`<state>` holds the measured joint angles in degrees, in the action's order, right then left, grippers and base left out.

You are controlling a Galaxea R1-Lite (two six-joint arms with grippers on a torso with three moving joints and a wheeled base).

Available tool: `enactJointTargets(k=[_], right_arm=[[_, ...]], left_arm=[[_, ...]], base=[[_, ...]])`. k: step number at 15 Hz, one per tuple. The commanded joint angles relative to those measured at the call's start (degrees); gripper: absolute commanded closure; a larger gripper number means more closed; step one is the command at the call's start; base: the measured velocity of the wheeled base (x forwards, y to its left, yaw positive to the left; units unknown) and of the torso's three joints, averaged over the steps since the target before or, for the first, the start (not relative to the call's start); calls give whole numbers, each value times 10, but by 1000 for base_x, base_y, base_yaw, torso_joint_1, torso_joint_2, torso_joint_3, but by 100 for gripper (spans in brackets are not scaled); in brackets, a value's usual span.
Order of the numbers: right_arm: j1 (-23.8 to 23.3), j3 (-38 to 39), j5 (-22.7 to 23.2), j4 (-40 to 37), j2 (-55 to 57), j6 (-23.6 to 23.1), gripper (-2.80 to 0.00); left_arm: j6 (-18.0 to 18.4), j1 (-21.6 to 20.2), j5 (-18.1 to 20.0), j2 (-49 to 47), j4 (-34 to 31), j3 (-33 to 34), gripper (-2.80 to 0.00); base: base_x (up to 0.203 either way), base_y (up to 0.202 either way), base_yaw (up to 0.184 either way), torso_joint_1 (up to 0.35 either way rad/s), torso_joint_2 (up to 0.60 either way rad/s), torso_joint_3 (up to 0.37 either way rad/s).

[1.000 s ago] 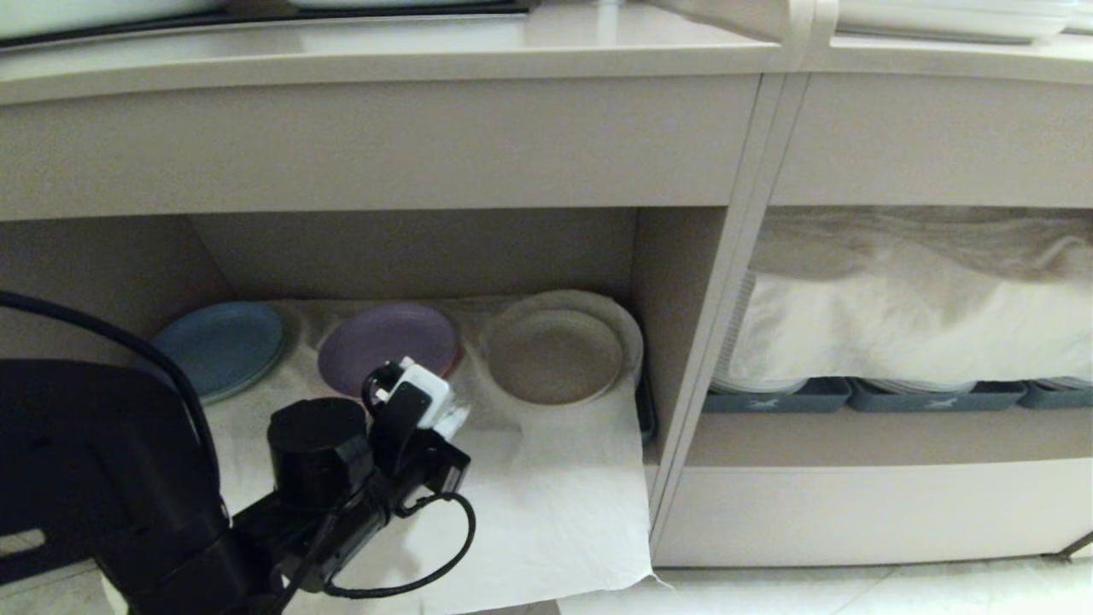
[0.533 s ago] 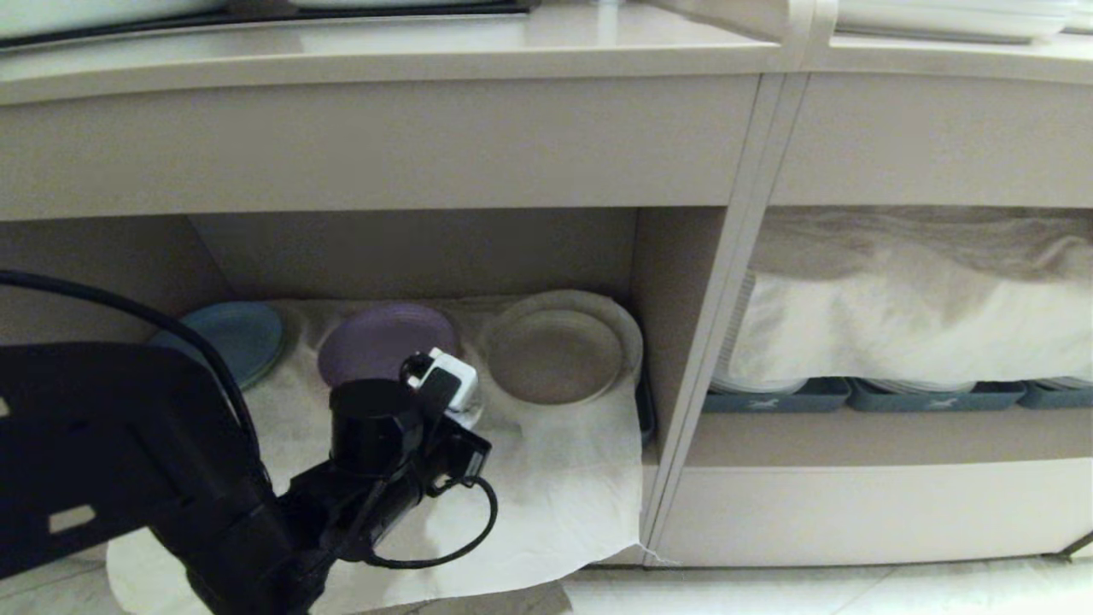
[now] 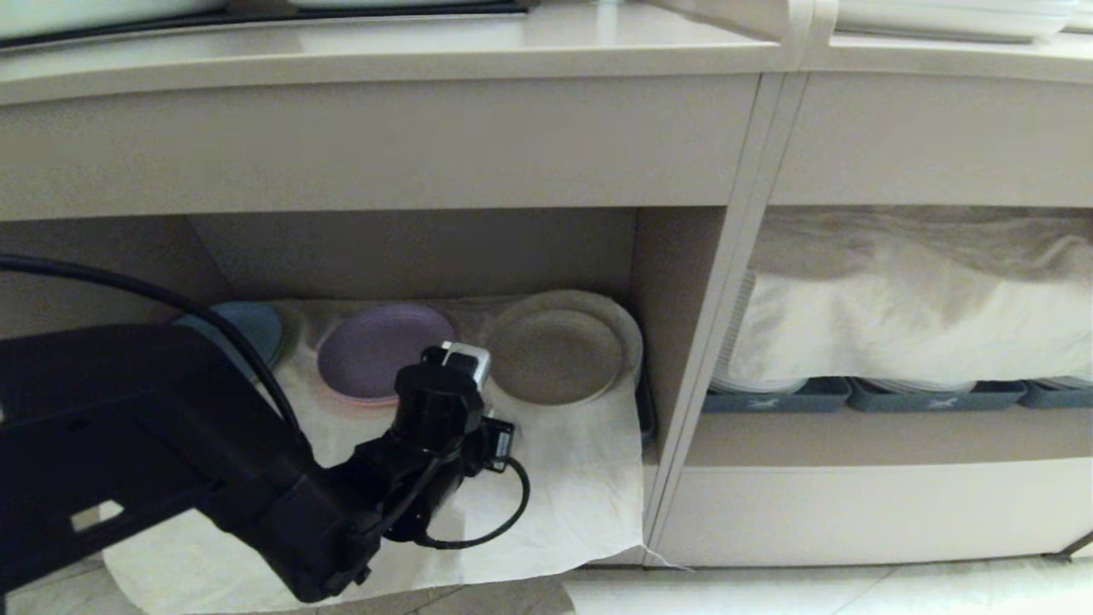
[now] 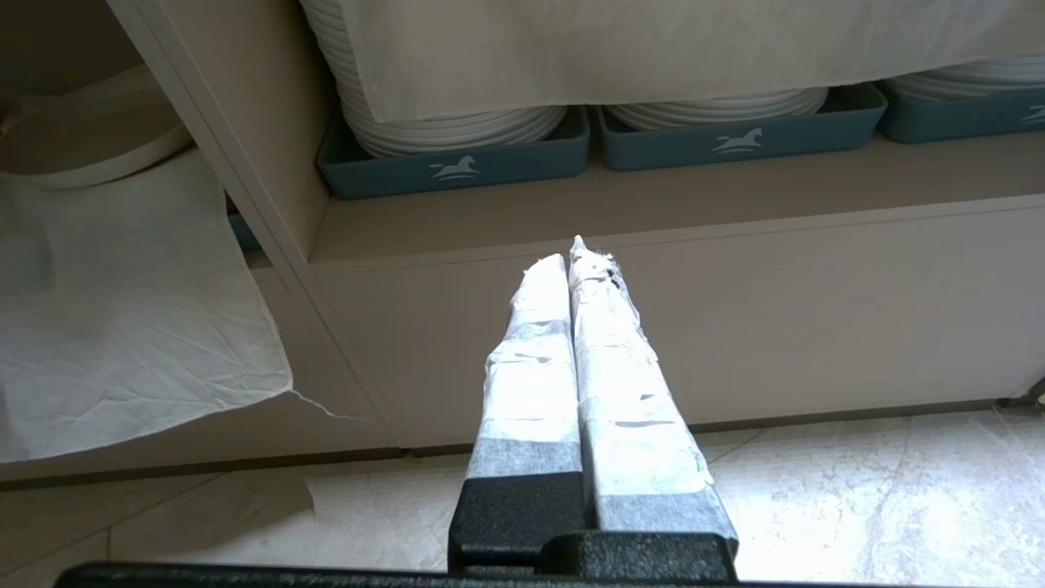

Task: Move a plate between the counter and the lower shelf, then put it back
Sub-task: Pick up the plate in the cupboard

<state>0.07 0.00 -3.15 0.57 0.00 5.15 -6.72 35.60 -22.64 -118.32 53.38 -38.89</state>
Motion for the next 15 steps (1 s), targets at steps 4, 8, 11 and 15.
enactJointTargets(k=[4, 8, 11, 15], right_arm=[[0, 0, 0, 0, 0, 0, 0], [0, 0, 0, 0, 0, 0, 0], [0, 0, 0, 0, 0, 0, 0], [0, 0, 0, 0, 0, 0, 0]], left_arm=[[-80, 0, -27, -4, -5, -26, 0], [-148, 0, -34, -9, -69, -84, 0], [-222, 1, -51, -19, -148, -119, 0], [-312, 2, -51, -26, -233, -170, 0]], base=[[0, 0, 0, 0, 0, 0], [0, 0, 0, 0, 0, 0], [0, 0, 0, 0, 0, 0], [0, 0, 0, 0, 0, 0]])
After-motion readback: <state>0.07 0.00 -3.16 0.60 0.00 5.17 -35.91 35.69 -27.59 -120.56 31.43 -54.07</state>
